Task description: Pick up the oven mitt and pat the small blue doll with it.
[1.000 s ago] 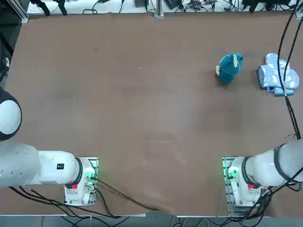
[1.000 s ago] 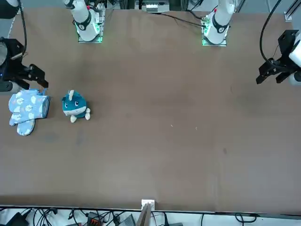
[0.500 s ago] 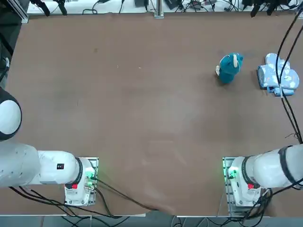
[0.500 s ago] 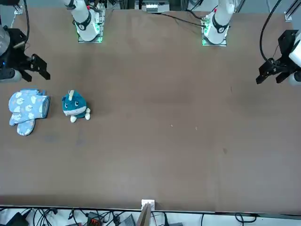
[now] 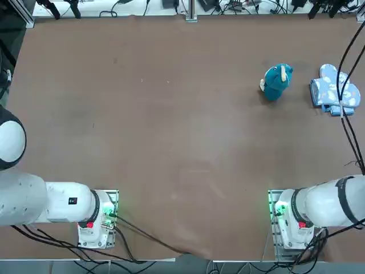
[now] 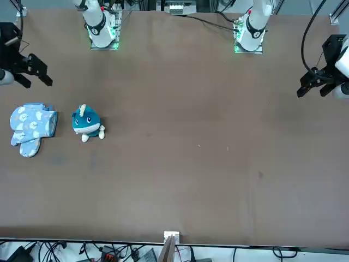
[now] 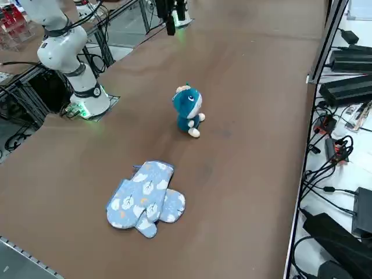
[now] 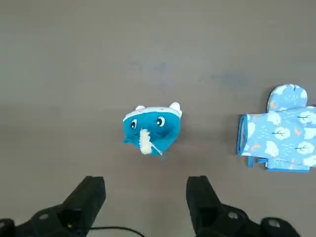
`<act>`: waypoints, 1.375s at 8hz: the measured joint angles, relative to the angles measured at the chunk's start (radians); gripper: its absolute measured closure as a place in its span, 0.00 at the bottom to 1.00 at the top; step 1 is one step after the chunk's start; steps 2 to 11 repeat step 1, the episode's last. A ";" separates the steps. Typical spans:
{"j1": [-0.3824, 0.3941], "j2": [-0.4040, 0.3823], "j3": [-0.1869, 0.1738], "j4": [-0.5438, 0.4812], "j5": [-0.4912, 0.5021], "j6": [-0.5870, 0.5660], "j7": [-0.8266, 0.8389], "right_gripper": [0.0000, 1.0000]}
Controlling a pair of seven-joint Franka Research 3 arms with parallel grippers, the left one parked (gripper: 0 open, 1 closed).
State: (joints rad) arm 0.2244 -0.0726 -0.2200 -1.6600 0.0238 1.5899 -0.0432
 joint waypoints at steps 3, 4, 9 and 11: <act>0.000 0.000 0.000 0.000 0.000 -0.007 0.000 0.00; 0.000 0.000 0.000 0.000 0.000 -0.007 0.000 0.00; 0.000 0.000 0.000 0.000 0.000 -0.007 0.000 0.00; 0.000 0.000 0.000 0.000 0.000 -0.007 0.000 0.00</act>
